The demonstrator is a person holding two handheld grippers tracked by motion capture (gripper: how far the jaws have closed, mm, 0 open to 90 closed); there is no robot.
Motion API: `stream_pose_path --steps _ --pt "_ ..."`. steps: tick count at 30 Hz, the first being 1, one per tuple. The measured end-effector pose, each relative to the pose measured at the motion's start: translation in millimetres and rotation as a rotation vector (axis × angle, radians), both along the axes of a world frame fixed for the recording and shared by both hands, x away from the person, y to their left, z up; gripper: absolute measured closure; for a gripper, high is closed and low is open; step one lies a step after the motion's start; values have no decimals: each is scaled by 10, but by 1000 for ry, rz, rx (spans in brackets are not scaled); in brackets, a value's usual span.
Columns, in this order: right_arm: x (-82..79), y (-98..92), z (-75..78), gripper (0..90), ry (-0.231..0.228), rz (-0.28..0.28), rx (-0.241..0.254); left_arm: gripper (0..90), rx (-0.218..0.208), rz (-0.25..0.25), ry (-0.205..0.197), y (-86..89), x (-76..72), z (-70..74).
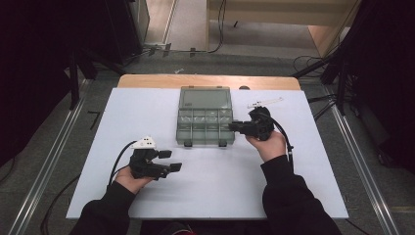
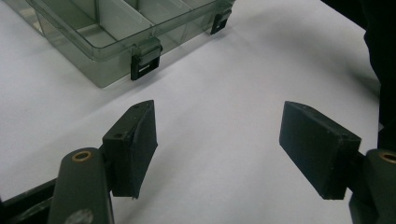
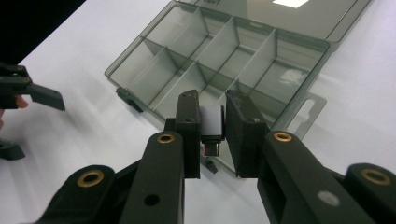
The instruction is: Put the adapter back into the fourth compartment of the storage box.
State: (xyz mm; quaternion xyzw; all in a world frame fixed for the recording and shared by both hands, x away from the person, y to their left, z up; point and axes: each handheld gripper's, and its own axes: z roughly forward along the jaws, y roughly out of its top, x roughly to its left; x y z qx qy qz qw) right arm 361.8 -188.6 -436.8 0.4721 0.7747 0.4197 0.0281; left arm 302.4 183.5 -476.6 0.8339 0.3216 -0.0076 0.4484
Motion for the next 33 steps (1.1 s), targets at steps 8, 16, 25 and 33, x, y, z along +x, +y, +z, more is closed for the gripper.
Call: stream_pose_path --steps 8,16,25,33 --pt "137 -13 -24 744 16 -22 5 280 -9 -1 3 3 2 2" --pt "261 27 -51 744 24 -35 1 280 -9 3 3 5 5 2" --pt "402 66 -105 744 30 -56 -10 282 -19 19 -10 31 2 26" --pt "513 116 -184 744 25 -64 -31 281 -16 26 -8 27 0 20"
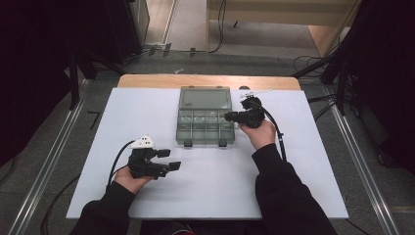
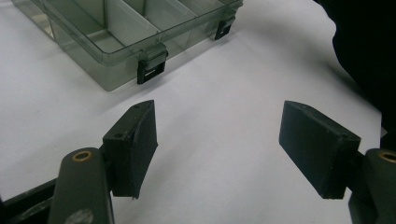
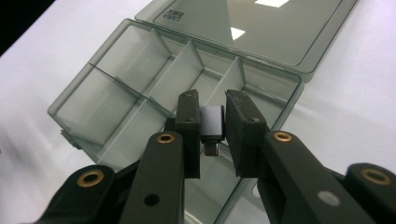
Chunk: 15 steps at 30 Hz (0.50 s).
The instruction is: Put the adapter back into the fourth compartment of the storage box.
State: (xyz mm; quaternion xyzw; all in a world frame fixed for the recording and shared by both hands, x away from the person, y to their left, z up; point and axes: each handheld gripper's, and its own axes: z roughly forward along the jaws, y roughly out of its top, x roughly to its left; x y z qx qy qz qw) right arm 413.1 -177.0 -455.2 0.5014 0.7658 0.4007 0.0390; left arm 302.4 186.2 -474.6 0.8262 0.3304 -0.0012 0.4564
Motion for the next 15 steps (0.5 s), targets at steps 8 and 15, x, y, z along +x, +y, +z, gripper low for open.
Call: stream_pose_path --steps 8,15 --pt "90 53 -66 743 -24 -28 -24 281 -2 1 4 3 6 -5" --pt "157 92 -121 732 -28 -41 -35 281 -2 3 16 1 23 -23"
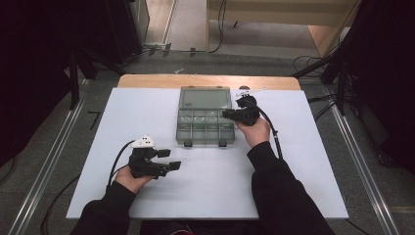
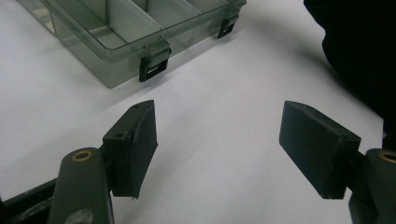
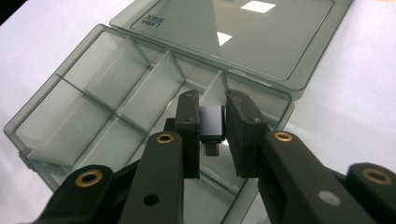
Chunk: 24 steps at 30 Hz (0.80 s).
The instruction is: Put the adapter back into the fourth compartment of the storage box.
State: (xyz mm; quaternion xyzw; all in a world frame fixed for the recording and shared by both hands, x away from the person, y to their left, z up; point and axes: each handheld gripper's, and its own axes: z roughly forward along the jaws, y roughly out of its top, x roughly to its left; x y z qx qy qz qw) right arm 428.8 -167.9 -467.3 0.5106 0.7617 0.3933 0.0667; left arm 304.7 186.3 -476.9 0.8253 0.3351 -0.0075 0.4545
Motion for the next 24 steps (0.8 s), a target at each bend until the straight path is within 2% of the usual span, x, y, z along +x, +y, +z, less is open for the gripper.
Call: stream_pose_path --steps 3,8,15,20,24 --pt "3 -21 -5 590 5 -16 37 281 -5 -2 0 3 -4 6" --pt "-22 -60 17 510 8 -9 57 281 2 1 -5 5 -9 12" --pt "-90 -85 49 397 -35 36 51 279 0 18 -5 34 -10 21" --pt "-122 -40 27 384 -32 58 33 279 -6 30 -3 60 -9 31" --pt "-155 -24 23 377 -31 70 38 277 -11 37 -4 66 -1 37"
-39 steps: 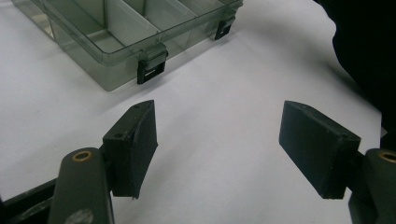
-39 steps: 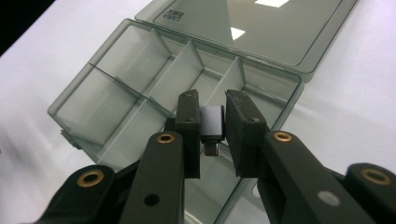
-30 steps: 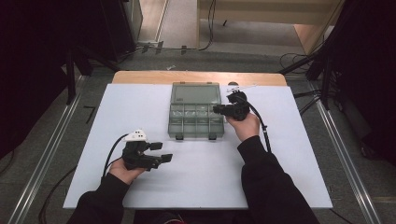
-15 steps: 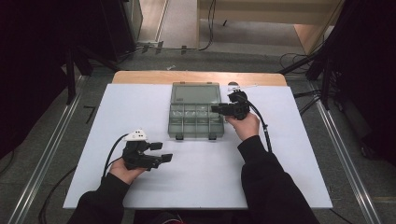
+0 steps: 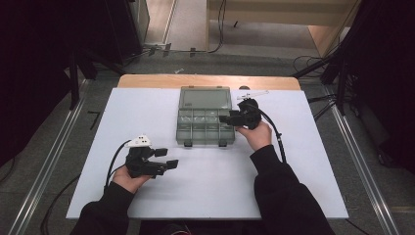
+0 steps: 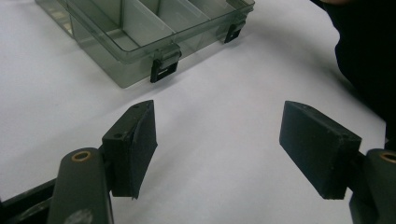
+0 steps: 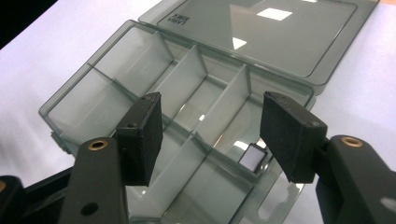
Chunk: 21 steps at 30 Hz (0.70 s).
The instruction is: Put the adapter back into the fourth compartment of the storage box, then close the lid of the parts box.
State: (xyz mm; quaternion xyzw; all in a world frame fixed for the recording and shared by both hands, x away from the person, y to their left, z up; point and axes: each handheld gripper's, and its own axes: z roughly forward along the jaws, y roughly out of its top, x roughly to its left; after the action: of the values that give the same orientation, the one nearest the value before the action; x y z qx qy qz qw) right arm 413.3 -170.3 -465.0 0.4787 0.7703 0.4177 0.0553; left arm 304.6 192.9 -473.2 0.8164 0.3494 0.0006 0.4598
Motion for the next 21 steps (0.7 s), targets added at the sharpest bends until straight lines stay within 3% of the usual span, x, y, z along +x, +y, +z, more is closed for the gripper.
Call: stream_pose_path --steps 4,18,21 --pt "-34 -5 7 366 -2 6 9 276 17 10 -2 -1 8 0" --pt "-166 -154 8 363 -25 -34 22 276 2 25 -3 -13 70 4" --pt "-172 -171 3 363 -27 -34 21 276 -7 44 26 -25 117 2"
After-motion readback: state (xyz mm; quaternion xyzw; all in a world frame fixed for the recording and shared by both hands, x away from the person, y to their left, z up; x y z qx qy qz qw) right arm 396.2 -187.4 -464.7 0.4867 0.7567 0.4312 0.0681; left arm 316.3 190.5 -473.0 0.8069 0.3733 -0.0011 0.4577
